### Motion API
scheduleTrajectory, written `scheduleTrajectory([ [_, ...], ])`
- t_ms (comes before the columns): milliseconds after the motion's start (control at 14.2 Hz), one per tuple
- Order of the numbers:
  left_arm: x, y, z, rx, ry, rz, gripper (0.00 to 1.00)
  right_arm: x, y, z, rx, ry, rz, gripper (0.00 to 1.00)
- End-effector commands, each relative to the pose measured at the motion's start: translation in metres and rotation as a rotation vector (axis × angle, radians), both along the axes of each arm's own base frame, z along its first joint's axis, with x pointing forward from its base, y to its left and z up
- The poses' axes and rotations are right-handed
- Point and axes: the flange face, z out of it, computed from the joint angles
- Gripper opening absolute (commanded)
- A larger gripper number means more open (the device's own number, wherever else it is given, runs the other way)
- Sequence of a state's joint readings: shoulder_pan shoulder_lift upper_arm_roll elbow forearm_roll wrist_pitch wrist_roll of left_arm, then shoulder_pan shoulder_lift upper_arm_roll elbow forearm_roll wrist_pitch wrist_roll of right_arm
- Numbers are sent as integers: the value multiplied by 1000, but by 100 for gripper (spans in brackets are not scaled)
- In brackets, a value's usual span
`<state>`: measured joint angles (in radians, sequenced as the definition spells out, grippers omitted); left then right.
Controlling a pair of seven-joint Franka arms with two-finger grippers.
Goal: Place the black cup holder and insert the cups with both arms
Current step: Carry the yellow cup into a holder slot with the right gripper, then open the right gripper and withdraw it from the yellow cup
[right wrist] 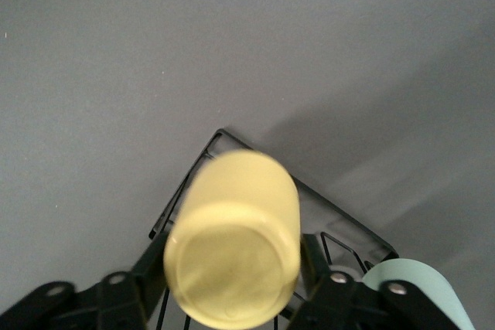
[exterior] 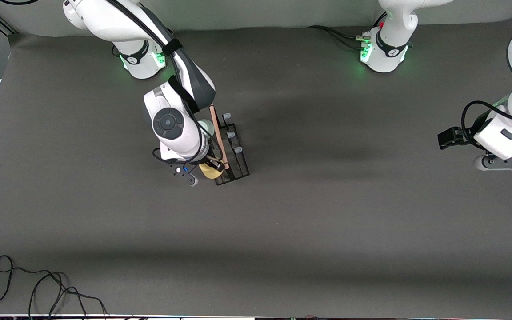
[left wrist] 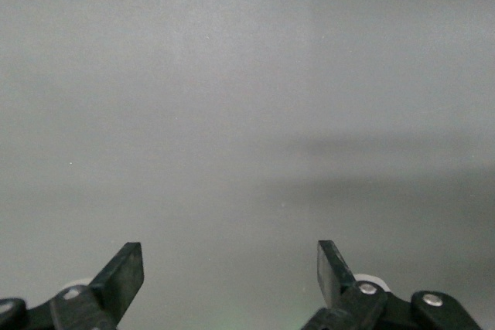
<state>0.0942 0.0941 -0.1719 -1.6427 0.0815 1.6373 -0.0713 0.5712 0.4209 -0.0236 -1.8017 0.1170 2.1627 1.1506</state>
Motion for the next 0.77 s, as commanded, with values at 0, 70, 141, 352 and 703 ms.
scheduleTrajectory([
  [0, -8, 1, 4, -1, -7, -15, 100, 9, -4, 46, 15, -24, -30, 100],
  [70, -8, 1, 5, -1, -7, -15, 100, 18, -8, 71, 8, -15, -34, 100],
  [141, -8, 1, 5, -1, -7, -15, 100, 23, -9, 103, -1, 3, -25, 100],
  [352, -8, 1, 5, -2, -7, -15, 100, 30, -21, 187, -21, 27, -11, 100],
  [703, -8, 1, 5, -1, -9, -15, 100, 11, -81, 259, -13, 16, 258, 100],
])
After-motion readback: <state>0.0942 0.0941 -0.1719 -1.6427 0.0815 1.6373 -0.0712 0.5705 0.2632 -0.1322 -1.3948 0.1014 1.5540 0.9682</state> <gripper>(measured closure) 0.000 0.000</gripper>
